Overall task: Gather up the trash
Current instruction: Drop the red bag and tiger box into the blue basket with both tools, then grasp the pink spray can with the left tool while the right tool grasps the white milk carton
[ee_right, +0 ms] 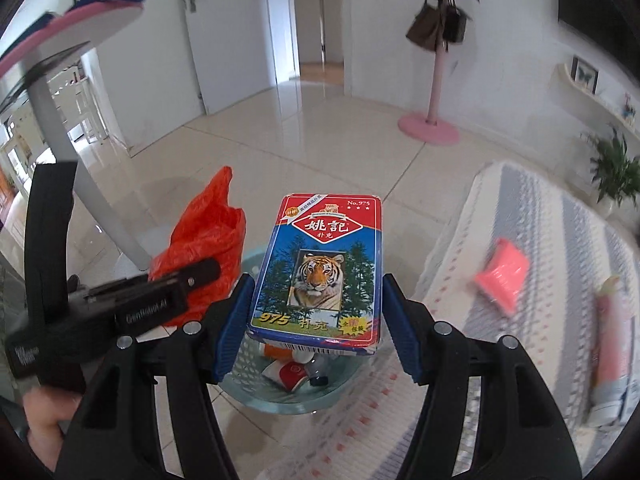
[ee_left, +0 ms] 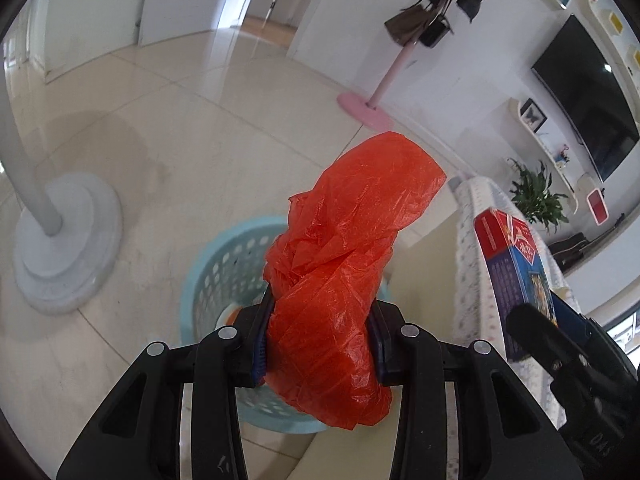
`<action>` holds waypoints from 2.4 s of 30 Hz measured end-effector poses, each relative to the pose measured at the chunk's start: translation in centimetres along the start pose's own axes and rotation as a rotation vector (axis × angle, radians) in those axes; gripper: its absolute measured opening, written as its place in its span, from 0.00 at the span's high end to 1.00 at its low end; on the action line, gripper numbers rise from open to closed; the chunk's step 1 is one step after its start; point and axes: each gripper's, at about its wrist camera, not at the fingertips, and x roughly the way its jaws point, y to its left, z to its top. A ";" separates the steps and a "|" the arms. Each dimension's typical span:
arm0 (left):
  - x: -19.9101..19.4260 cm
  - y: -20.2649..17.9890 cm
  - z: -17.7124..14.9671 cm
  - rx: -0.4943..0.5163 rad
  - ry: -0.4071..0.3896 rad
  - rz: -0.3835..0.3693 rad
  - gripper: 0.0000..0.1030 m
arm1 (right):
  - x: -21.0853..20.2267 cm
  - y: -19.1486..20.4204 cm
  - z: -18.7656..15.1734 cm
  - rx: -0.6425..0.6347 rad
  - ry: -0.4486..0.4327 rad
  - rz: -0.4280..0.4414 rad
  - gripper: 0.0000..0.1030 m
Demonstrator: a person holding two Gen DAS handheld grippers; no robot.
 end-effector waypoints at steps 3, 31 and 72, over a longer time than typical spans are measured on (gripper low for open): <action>0.6 0.4 -0.1 0.009 0.008 -0.014 0.57 | 1.5 -0.5 0.2 0.034 0.028 0.010 0.39; -6.6 -10.6 0.0 0.181 -0.110 -0.080 0.22 | -14.0 -12.0 -0.9 0.171 -0.171 -0.013 0.37; 10.7 -37.9 -13.8 0.472 0.260 -0.298 0.55 | -20.3 -32.9 -15.3 0.377 -0.189 -0.273 0.60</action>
